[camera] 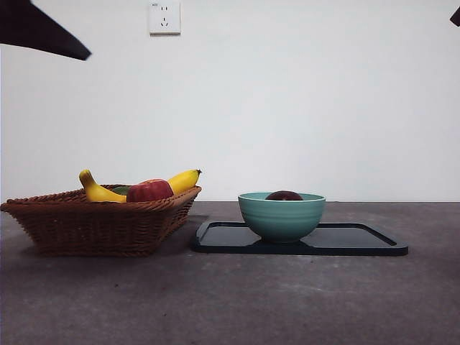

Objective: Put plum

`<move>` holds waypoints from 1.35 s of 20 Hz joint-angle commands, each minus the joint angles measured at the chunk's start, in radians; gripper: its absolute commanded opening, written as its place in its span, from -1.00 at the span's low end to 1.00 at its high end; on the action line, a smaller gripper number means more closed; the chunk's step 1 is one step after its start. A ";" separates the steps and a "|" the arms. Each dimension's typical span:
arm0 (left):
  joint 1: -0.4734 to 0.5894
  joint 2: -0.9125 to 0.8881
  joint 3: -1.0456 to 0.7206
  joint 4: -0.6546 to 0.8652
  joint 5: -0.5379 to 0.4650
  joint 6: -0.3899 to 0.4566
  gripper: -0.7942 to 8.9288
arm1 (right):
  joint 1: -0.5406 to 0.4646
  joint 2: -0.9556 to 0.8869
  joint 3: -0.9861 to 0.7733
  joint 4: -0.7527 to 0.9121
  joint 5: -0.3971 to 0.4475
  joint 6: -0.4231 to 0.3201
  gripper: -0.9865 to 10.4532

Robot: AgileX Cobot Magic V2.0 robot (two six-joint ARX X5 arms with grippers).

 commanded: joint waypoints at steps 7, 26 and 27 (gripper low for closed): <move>-0.040 0.410 0.351 0.035 -0.097 -0.008 -0.02 | 0.007 0.005 0.004 0.001 -0.003 0.010 -0.44; -0.120 1.224 1.015 0.021 -0.214 0.080 -0.02 | 0.007 0.005 0.004 -0.021 0.001 0.009 -0.44; -0.127 1.241 1.015 0.021 -0.238 0.095 -0.02 | 0.007 0.005 0.004 -0.021 0.001 0.009 -0.44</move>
